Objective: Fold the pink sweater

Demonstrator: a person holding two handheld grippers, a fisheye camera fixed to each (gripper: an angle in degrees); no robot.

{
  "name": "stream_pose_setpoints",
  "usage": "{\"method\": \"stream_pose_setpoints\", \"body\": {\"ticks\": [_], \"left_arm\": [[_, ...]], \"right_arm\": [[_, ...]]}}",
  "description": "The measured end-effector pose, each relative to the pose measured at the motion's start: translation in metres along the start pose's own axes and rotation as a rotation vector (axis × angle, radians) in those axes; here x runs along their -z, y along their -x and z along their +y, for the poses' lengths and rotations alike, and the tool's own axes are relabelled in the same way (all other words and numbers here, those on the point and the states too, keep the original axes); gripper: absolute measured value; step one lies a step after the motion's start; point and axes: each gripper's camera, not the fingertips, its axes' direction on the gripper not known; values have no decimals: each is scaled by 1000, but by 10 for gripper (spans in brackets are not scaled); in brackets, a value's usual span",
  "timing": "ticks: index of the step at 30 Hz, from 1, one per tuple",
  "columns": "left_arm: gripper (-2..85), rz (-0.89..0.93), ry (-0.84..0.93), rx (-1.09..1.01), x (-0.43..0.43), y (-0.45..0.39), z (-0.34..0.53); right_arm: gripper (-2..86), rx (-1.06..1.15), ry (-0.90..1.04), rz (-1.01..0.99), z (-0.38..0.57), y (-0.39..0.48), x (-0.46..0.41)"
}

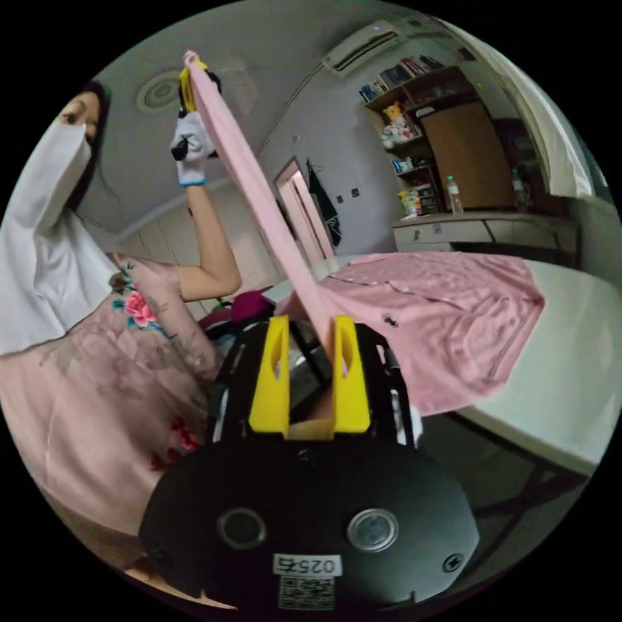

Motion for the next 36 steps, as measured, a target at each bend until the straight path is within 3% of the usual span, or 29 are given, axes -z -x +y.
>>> {"method": "stream_pose_setpoints", "body": {"ticks": [1, 6, 8, 14, 16, 20, 25, 29, 36], "left_arm": [[-12, -33, -11, -15, 5, -3, -2], [-13, -304, -31, -65, 28, 8, -3], [-13, -453, -2, -48, 37, 46, -6], [-13, -676, 125, 43, 70, 213, -11], [-13, -642, 169, 158, 84, 277, -4], [-14, -374, 103, 453, 123, 407, 35], [-13, -208, 27, 620, 138, 482, 59], [-12, -203, 173, 649, 109, 510, 38], [0, -249, 325, 717, 71, 558, 26]], "right_arm": [[14, -15, -20, -68, 9, -4, 7], [-5, -38, -76, -102, 31, -16, 50], [-7, -62, -36, -47, 28, -25, 65], [-8, -164, 141, -81, -11, -63, 77], [-8, -200, 138, -120, -19, -73, 76], [-8, -276, 187, -152, -23, -89, 53], [-8, -376, 220, -94, -11, -102, 31], [-8, -473, 121, -168, -12, -121, 40], [-5, -534, 125, -161, -31, -128, 33]]}}
